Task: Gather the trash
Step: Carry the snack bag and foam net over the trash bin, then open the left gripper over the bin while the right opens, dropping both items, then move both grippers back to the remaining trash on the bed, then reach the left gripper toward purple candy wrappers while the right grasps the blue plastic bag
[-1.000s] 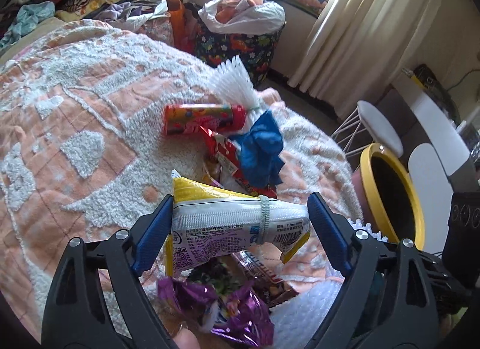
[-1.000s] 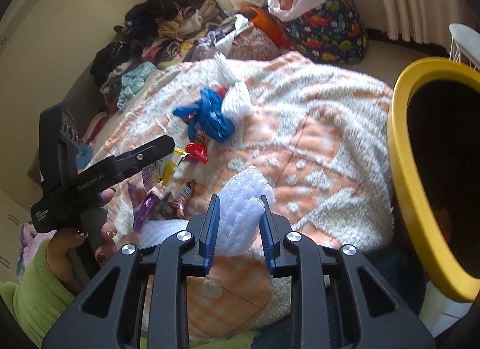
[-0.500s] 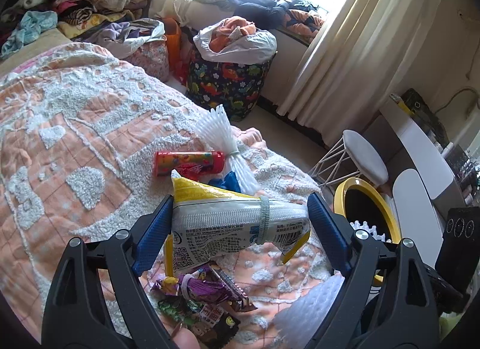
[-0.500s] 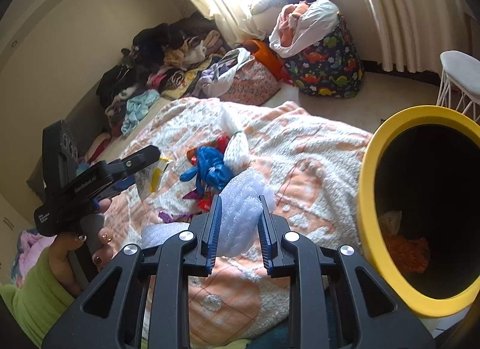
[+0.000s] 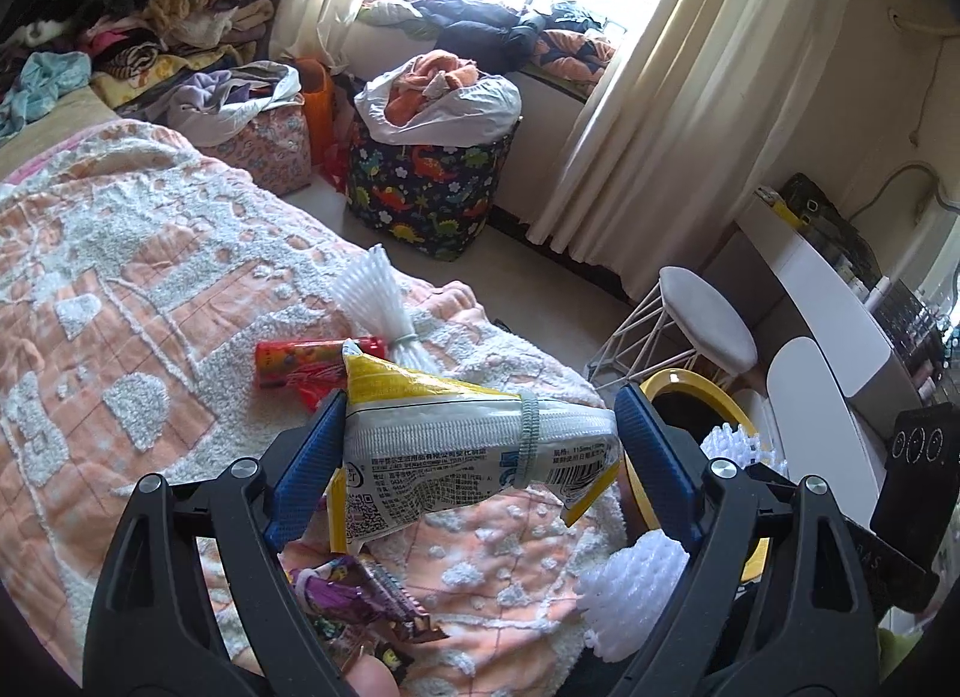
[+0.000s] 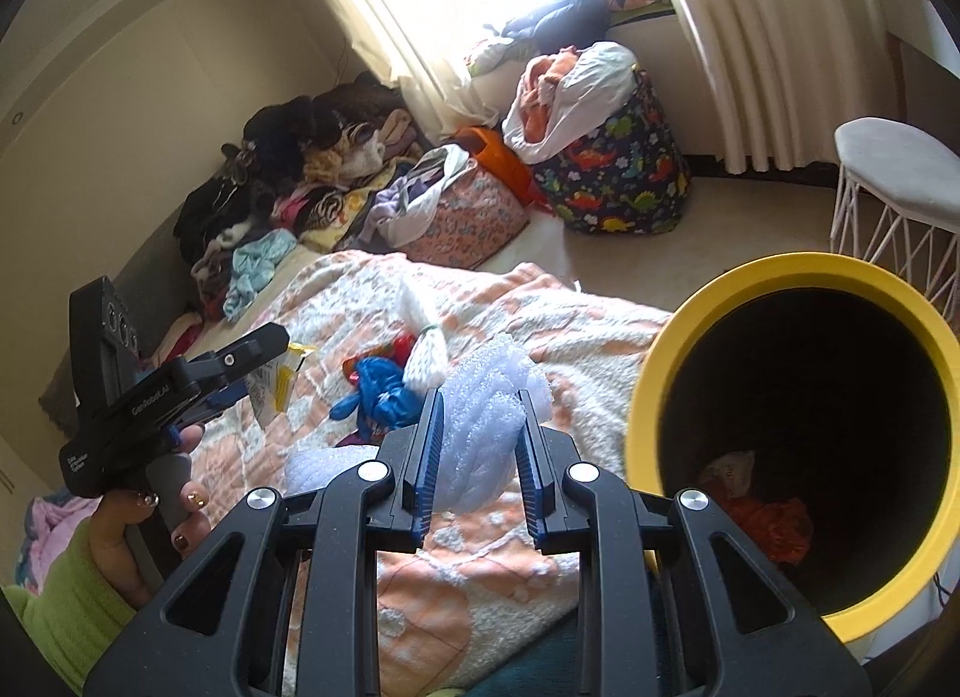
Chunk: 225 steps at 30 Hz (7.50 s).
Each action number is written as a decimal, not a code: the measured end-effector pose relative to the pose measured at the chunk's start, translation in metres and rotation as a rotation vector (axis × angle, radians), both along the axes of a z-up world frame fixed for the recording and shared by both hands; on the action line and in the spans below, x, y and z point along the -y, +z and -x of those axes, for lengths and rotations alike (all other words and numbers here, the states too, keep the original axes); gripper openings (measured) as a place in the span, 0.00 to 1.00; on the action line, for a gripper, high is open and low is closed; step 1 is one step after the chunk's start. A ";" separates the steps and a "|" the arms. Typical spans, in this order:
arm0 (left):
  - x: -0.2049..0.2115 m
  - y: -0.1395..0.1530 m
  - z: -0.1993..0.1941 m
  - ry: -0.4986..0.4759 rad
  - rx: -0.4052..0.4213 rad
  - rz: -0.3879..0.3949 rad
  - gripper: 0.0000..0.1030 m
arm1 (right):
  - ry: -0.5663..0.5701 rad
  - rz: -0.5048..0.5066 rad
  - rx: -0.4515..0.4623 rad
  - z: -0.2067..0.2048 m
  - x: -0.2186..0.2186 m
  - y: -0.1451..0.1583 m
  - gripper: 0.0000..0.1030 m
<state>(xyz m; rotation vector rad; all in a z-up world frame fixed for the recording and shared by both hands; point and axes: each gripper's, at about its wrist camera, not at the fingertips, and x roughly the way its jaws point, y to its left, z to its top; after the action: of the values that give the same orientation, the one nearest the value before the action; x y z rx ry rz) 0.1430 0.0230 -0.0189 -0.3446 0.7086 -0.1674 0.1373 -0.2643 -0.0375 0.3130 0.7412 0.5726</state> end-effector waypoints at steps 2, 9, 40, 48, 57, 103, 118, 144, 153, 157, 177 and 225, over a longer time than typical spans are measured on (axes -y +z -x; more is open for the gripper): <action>0.006 0.002 -0.001 -0.010 0.004 -0.002 0.77 | -0.015 -0.004 0.007 0.001 0.006 0.002 0.22; 0.025 0.006 -0.003 -0.044 0.011 -0.010 0.77 | -0.056 -0.019 0.023 0.003 0.025 0.006 0.22; 0.103 0.008 -0.015 -0.189 0.016 -0.042 0.77 | -0.265 -0.077 0.033 -0.003 0.111 0.004 0.22; 0.123 0.007 -0.016 -0.228 0.014 -0.052 0.77 | -0.323 -0.081 0.025 -0.006 0.133 -0.003 0.22; 0.149 -0.001 -0.017 -0.276 -0.001 -0.060 0.77 | -0.396 -0.057 0.019 -0.007 0.154 -0.013 0.22; 0.237 -0.067 -0.038 -0.405 -0.119 -0.125 0.89 | -0.542 0.036 -0.009 -0.019 0.193 -0.058 0.73; 0.187 -0.038 -0.022 -0.261 -0.021 -0.142 0.89 | -0.462 0.047 0.040 -0.011 0.161 -0.041 0.78; 0.092 -0.012 0.005 -0.029 0.065 -0.114 0.89 | -0.194 0.082 0.105 0.009 0.067 -0.016 0.80; 0.058 -0.011 0.014 0.044 0.073 -0.099 0.89 | -0.105 0.096 0.107 0.009 0.031 -0.014 0.83; 0.040 -0.013 0.016 0.070 0.075 -0.092 0.89 | -0.061 0.109 0.113 0.007 0.010 -0.012 0.85; -0.036 -0.038 0.042 0.194 0.003 -0.092 0.89 | 0.098 0.151 0.116 -0.013 -0.068 -0.005 0.89; -0.054 -0.113 0.041 0.085 -0.202 0.108 0.70 | 0.327 0.185 -0.165 -0.090 -0.198 -0.072 0.18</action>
<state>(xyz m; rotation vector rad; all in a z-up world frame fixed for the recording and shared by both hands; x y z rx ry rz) 0.1021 0.0774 -0.1315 -0.4986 0.8846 -0.0912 0.2276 -0.0661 -0.1094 0.0668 1.0070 0.7866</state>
